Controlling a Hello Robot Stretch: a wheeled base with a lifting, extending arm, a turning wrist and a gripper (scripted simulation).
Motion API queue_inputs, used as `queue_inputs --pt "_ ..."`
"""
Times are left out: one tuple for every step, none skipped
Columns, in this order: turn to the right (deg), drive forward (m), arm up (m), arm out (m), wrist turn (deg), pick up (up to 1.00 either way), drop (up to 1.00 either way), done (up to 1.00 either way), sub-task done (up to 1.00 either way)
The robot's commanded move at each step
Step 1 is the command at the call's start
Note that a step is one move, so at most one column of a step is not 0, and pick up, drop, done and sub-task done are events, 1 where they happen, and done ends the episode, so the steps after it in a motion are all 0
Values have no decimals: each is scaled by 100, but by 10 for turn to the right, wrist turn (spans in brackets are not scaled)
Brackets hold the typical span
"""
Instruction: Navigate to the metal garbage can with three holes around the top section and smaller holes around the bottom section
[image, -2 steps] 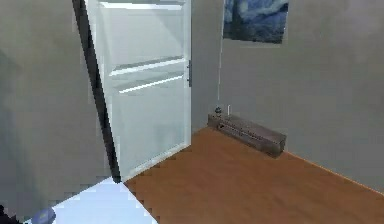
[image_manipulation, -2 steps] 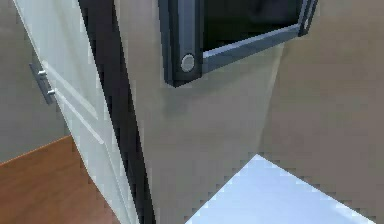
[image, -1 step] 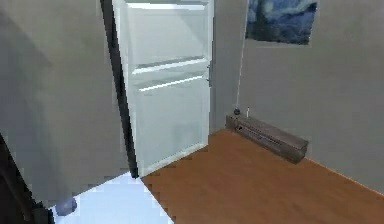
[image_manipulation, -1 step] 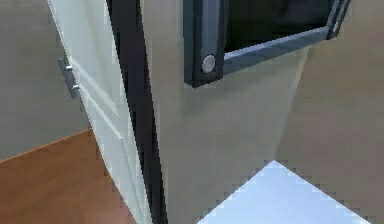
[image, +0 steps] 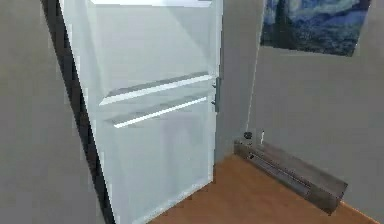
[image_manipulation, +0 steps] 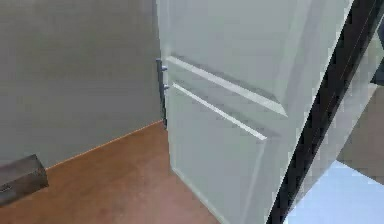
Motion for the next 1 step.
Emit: queue_inputs --pt "450 0 0 0 0 0 0 0 0"
